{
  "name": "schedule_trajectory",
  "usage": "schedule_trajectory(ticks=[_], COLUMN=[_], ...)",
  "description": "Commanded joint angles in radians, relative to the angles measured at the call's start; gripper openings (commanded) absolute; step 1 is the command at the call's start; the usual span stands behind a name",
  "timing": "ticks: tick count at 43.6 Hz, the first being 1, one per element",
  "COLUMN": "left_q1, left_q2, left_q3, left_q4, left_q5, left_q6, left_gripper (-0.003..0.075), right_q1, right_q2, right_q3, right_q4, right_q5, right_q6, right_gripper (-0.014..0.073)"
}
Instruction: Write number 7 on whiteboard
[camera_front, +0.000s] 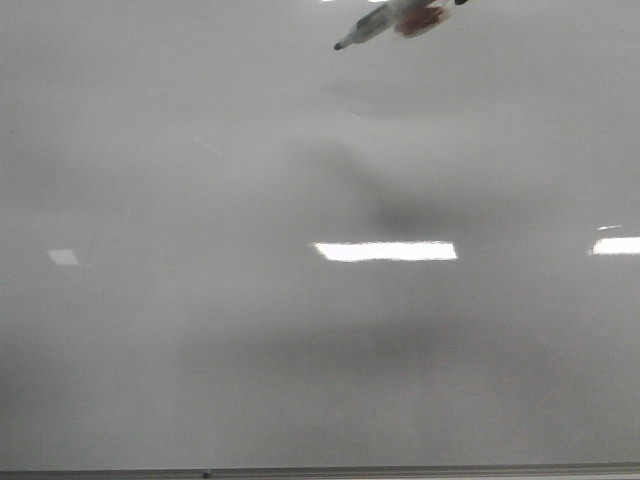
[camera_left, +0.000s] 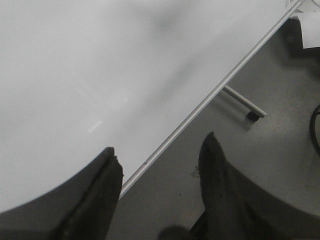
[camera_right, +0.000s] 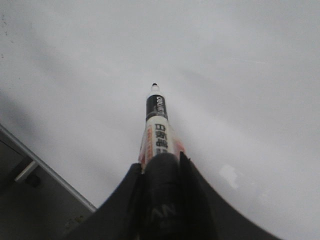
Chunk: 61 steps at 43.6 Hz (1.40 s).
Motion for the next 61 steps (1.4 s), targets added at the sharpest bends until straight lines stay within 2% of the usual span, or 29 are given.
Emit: schedule_trajectory(ticks=[1, 13, 34, 50, 61], left_q1=[0.000, 0.000, 0.000, 0.000, 0.000], left_q2=[-0.002, -0.002, -0.002, -0.002, -0.002], left_q3=[-0.026, -0.026, -0.026, -0.026, -0.026], left_q4=[-0.039, -0.039, -0.039, -0.039, -0.039], left_q5=[-0.057, -0.057, -0.057, -0.051, -0.053], left_q6=[-0.012, -0.012, -0.010, -0.010, -0.010], left_gripper=[0.0356, 0.0356, 0.0356, 0.0356, 0.0356], right_q1=[0.002, 0.002, -0.016, -0.165, -0.161], right_q2=[0.014, 0.117, 0.171, 0.127, 0.120], right_q3=[-0.067, -0.136, -0.140, -0.140, -0.140], right_q4=[0.029, 0.037, 0.029, -0.027, -0.042], right_q5=[-0.078, -0.106, -0.148, -0.010, 0.026], right_q6=[0.000, 0.000, 0.000, 0.000, 0.000], right_gripper=[-0.0065, -0.0065, -0.0065, -0.0065, -0.0065])
